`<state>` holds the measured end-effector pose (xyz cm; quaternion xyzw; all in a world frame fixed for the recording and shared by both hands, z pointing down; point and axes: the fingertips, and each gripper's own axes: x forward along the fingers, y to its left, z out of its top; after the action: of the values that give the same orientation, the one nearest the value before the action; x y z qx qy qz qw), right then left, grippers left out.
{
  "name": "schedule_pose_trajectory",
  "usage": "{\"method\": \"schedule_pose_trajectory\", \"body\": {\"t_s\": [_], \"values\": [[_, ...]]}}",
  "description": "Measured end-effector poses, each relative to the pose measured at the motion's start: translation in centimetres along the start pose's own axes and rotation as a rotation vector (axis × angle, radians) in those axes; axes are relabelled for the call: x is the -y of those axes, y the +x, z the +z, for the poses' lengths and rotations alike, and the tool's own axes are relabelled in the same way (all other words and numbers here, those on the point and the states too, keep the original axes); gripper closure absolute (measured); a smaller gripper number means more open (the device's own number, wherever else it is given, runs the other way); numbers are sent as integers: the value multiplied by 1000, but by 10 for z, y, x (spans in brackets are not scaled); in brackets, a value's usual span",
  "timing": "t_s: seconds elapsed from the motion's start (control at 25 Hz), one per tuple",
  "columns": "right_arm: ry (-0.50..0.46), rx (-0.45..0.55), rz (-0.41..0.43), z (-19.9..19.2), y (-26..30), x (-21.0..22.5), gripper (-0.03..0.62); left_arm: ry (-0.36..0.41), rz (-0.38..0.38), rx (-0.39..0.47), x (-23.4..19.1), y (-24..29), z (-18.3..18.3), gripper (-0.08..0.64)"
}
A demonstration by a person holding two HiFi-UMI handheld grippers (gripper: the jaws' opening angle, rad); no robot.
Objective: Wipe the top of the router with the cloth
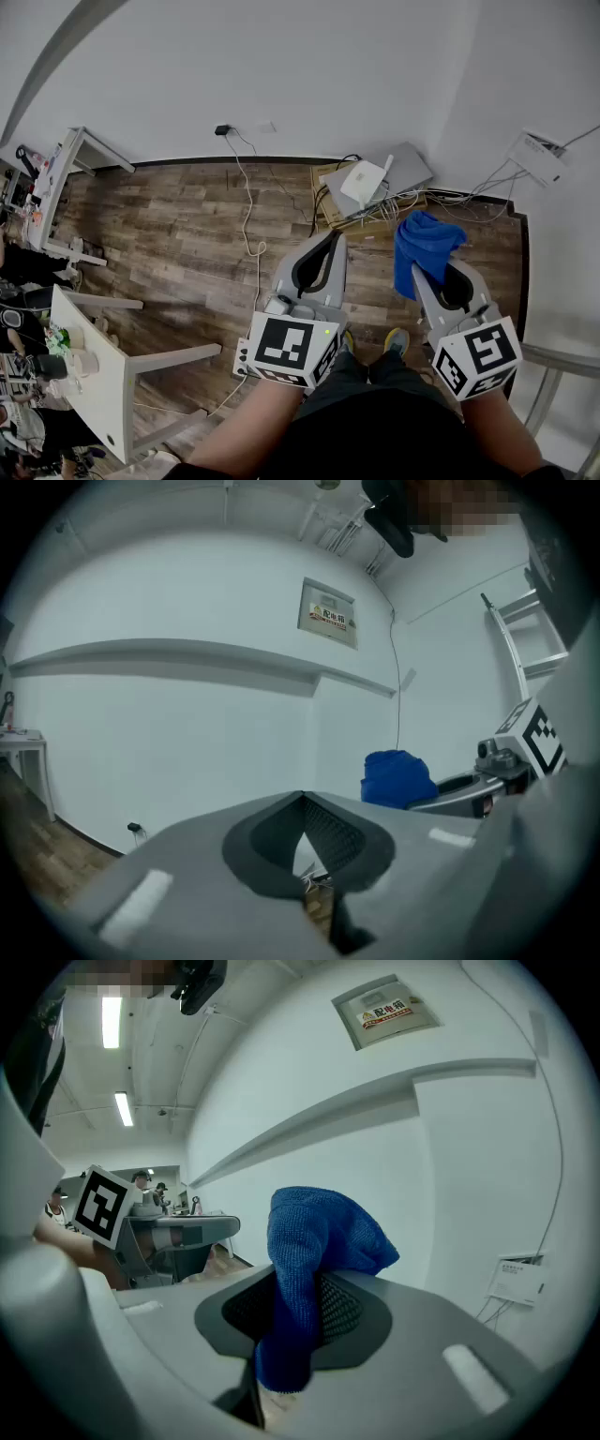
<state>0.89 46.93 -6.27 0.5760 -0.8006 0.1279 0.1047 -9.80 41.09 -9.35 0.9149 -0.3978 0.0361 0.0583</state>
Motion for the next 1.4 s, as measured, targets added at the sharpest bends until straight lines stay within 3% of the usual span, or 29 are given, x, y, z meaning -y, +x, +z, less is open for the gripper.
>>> {"method": "schedule_pose_trajectory", "body": {"t_s": [0.6,0.96,1.24,1.4], "values": [[31,43,-135,-6,-6,44,477,-13,71,-71,37,20,-20,560],[15,35,-40,-16,4,79,474,-16,111,-91,56,52,-31,560],[-18,-58,23,-44,63,101,474,-77,207,-119,5,84,-61,560],[-29,-126,25,-56,133,115,472,-145,203,-156,-43,132,-87,560]]}}
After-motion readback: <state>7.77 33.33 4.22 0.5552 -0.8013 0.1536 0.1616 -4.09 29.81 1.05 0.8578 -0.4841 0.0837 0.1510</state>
